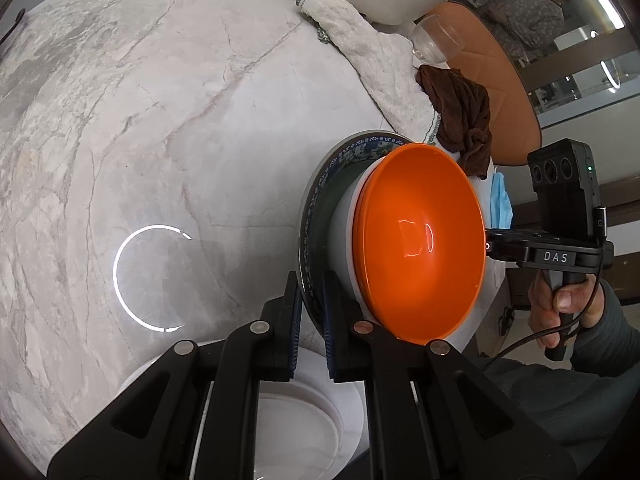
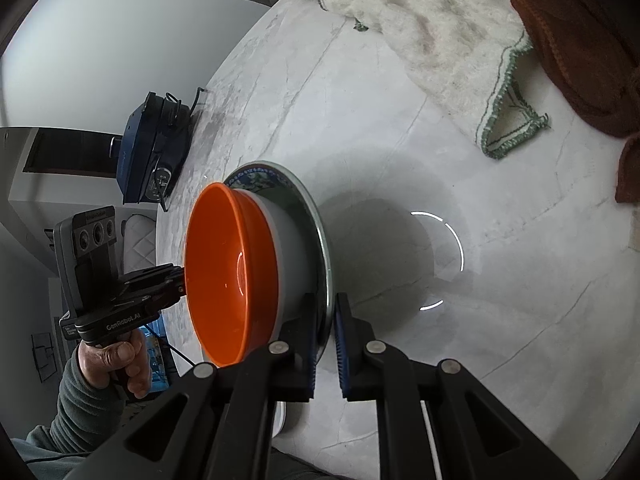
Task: Organize plates and bowls
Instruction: 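Lift the nested bowls with both tools and lower them onto the plate stack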
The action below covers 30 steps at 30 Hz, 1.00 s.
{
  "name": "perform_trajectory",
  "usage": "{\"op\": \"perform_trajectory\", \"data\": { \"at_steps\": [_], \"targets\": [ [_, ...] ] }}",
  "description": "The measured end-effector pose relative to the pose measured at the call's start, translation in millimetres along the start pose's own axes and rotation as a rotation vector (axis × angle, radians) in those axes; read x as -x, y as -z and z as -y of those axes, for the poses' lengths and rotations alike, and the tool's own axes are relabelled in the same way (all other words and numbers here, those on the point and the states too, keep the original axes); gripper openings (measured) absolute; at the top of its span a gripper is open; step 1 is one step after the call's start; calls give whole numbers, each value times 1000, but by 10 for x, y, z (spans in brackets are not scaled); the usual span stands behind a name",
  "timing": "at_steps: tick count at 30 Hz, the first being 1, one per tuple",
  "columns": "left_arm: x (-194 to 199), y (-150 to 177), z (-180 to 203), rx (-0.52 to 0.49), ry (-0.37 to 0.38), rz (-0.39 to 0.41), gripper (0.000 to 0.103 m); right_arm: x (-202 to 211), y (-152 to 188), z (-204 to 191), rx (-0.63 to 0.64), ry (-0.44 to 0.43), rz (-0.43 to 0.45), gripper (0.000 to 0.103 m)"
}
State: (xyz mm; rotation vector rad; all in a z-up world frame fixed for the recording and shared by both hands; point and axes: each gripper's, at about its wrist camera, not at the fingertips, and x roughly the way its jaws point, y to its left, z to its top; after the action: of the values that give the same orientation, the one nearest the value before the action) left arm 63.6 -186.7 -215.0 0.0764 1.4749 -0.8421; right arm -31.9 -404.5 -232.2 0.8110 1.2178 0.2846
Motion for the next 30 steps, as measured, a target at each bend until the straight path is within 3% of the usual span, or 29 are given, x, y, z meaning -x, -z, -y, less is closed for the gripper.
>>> {"op": "perform_trajectory", "data": {
  "at_steps": [15, 30],
  "targets": [
    [612, 548, -50, 133, -28, 121, 7, -11, -47, -446, 120, -10, -71, 12],
    [1079, 1389, -378, 319, -82, 220, 6, -433, 148, -1055, 285, -36, -222, 12]
  ]
}}
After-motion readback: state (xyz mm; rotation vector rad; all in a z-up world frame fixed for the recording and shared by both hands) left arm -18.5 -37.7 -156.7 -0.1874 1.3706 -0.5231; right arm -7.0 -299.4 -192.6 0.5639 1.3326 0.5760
